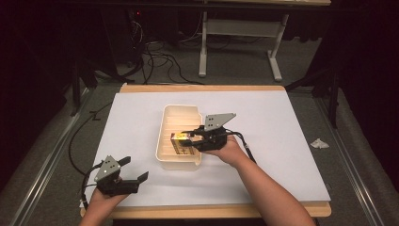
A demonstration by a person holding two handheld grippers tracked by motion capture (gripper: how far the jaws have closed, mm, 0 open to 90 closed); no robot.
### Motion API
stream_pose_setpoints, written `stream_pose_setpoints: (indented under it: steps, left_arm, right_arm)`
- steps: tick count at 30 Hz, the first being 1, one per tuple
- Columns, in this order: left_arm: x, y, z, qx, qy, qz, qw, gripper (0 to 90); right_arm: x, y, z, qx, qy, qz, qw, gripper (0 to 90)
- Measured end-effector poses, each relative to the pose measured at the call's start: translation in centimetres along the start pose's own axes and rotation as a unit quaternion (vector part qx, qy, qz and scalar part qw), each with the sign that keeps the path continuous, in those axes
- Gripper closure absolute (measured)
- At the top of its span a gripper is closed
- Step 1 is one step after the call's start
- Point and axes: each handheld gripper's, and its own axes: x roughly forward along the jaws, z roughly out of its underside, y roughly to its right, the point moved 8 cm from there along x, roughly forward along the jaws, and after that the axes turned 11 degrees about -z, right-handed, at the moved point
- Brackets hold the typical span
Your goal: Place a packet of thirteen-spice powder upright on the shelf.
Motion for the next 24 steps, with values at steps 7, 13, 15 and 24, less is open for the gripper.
stream_pose_setpoints:
  steps: [7,13,15,24]
  left_arm:
    - [0.0,0.0,0.0,-0.001,0.000,0.000,1.0000,10.1]
    - [0.0,0.0,0.1,0.000,-0.001,0.000,1.0000,10.2]
    - [0.0,0.0,0.1,0.002,-0.002,0.000,1.0000,10.2]
    - [0.1,0.0,0.1,0.003,-0.003,0.000,1.0000,10.2]
  right_arm:
    - [0.0,0.2,0.5,0.007,0.000,0.001,1.0000,65.8]
    - [-0.1,0.3,1.0,0.016,-0.001,0.004,0.9999,65.4]
    - [-0.2,0.4,1.2,0.016,-0.006,0.005,0.9998,65.3]
    - [-0.4,0.3,1.7,0.022,-0.010,0.007,0.9997,65.0]
